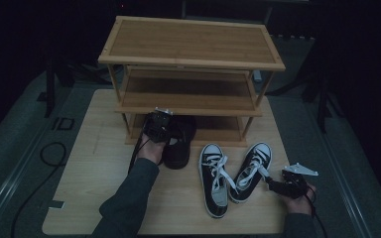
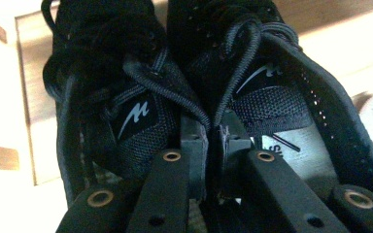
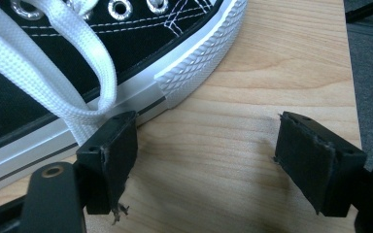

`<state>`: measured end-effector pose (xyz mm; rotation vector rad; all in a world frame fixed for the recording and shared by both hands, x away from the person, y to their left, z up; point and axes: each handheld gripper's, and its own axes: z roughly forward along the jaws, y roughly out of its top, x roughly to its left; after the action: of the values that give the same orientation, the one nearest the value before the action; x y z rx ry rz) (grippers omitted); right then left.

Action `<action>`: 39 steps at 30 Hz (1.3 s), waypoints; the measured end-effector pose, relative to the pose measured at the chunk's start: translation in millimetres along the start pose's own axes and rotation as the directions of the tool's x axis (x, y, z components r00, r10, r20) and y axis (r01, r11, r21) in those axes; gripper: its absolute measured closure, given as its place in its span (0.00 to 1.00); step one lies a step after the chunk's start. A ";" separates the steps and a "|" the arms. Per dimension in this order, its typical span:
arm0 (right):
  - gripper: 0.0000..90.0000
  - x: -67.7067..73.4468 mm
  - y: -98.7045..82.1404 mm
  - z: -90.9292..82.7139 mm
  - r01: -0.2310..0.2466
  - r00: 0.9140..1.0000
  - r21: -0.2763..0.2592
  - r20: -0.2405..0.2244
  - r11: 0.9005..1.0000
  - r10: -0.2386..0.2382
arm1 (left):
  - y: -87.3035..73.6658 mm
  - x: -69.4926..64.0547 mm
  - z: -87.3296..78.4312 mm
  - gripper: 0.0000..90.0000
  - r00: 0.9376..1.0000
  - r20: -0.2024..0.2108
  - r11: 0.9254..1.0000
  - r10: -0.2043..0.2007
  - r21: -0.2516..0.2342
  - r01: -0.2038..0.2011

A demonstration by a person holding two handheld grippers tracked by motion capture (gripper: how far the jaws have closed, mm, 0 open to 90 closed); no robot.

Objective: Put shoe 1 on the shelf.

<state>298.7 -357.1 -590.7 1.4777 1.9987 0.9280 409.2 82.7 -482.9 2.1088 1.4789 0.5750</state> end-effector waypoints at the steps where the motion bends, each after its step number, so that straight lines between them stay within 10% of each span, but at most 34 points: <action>1: 0.26 0.0 0.1 0.0 0.000 1.000 0.000 0.000 1.000 0.000 | 0.0 -0.4 -0.1 0.94 1.000 -0.002 1.000 -0.002 -0.006 0.002; 26: 0.26 0.1 0.0 0.0 0.000 1.000 0.000 0.000 1.000 0.000 | -11.0 12.5 -14.1 0.43 0.991 0.091 0.994 0.099 -0.056 -0.094; 39: 0.26 0.1 0.0 0.0 0.000 1.000 0.000 0.000 1.000 0.000 | -17.3 18.5 -40.7 0.39 0.986 0.115 0.986 0.118 -0.131 -0.103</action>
<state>298.7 -357.1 -590.7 1.4776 1.9989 0.9273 378.1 111.6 -460.5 2.0988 1.2333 0.5528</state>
